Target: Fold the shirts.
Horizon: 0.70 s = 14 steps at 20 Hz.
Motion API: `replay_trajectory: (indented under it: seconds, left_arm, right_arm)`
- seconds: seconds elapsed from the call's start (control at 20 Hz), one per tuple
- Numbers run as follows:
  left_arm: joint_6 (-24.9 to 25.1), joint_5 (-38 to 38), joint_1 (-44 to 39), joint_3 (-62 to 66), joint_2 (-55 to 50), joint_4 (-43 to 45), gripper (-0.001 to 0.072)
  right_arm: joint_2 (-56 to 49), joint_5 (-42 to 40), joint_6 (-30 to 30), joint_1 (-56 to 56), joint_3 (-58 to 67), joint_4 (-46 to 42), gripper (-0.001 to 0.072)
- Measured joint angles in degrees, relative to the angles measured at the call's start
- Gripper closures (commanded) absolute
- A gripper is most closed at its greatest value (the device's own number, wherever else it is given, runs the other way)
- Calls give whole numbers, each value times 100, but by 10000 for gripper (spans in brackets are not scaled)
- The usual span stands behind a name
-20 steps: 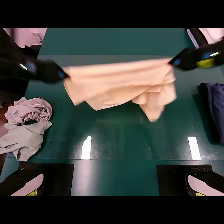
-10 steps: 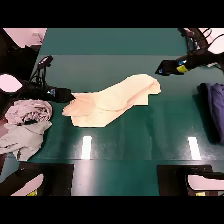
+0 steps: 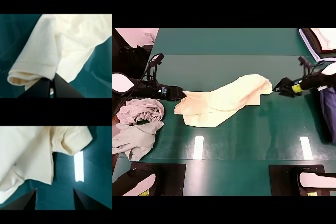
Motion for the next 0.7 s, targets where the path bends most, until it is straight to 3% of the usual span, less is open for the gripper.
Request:
replay_trajectory:
  seconds: [0.25, 0.6, 0.65, 0.7]
  left_arm:
    - [2, 7, 0, 0, 0, -2, 682]
    - [0, -20, 0, 0, 0, -4, 682]
    - [0, -22, 0, 0, 0, -2, 682]
    - [0, -22, 0, 0, 0, -7, 682]
  right_arm:
    - [-616, -310, -184, 378, -221, 739, 220]
    - [-984, -422, -184, 791, -199, 804, 275]
    - [-999, -409, -155, 811, -199, 726, 462]
    - [-1012, -411, -146, 826, -199, 614, 697]
